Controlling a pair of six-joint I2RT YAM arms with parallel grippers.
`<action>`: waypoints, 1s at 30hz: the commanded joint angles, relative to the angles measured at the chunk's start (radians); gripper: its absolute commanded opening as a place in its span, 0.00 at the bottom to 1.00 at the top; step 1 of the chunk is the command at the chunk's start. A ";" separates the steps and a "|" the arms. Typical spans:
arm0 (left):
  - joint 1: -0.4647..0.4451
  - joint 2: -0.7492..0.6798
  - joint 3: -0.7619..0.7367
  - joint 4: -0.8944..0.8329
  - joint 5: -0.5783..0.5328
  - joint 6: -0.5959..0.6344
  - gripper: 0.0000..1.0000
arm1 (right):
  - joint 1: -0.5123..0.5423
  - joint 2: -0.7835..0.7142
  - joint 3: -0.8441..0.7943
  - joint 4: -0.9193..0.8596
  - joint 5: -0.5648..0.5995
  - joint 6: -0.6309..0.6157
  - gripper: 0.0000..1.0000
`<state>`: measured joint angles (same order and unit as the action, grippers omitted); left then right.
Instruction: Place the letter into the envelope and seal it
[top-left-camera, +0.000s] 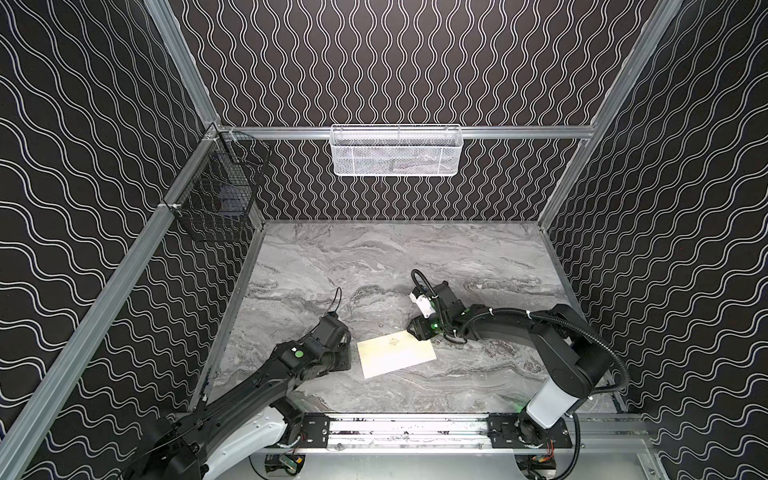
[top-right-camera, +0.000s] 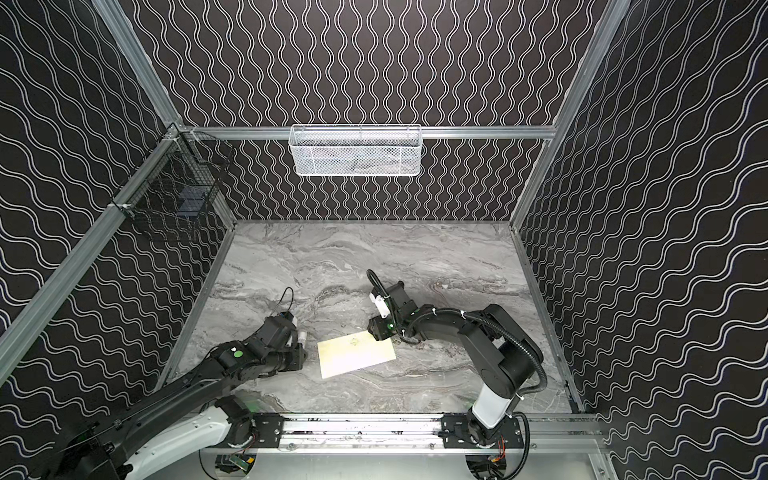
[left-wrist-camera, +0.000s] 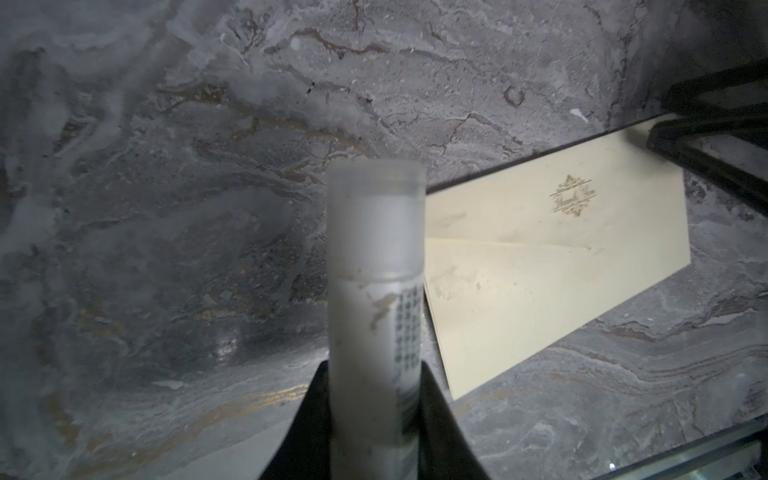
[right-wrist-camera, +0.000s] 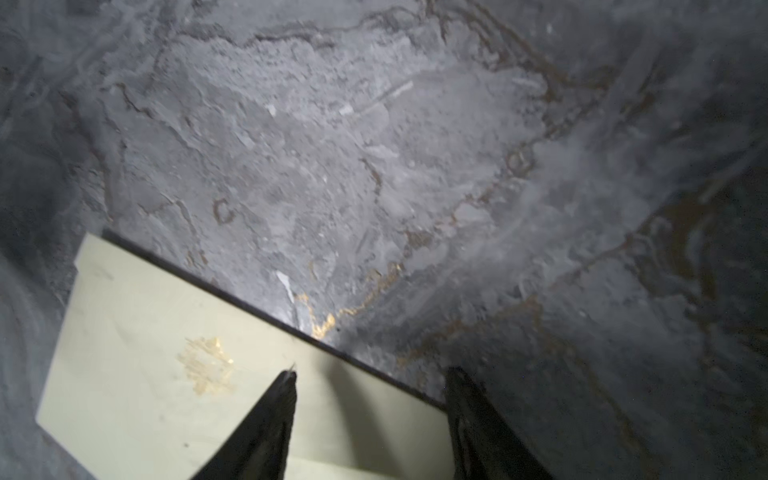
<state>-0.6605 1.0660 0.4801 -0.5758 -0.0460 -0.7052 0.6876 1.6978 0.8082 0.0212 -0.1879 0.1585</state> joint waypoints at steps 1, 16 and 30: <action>-0.002 0.005 -0.009 0.041 0.010 -0.013 0.00 | -0.001 -0.006 -0.021 -0.013 -0.027 0.017 0.60; -0.039 0.020 -0.010 0.027 -0.029 -0.019 0.00 | 0.000 -0.120 -0.113 -0.051 -0.031 0.050 0.60; -0.041 0.067 0.020 0.051 -0.051 0.016 0.00 | 0.004 -0.279 -0.106 -0.137 0.039 0.113 0.61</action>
<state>-0.7006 1.1286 0.4919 -0.5636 -0.0692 -0.7059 0.6880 1.4681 0.6945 -0.0727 -0.1959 0.2256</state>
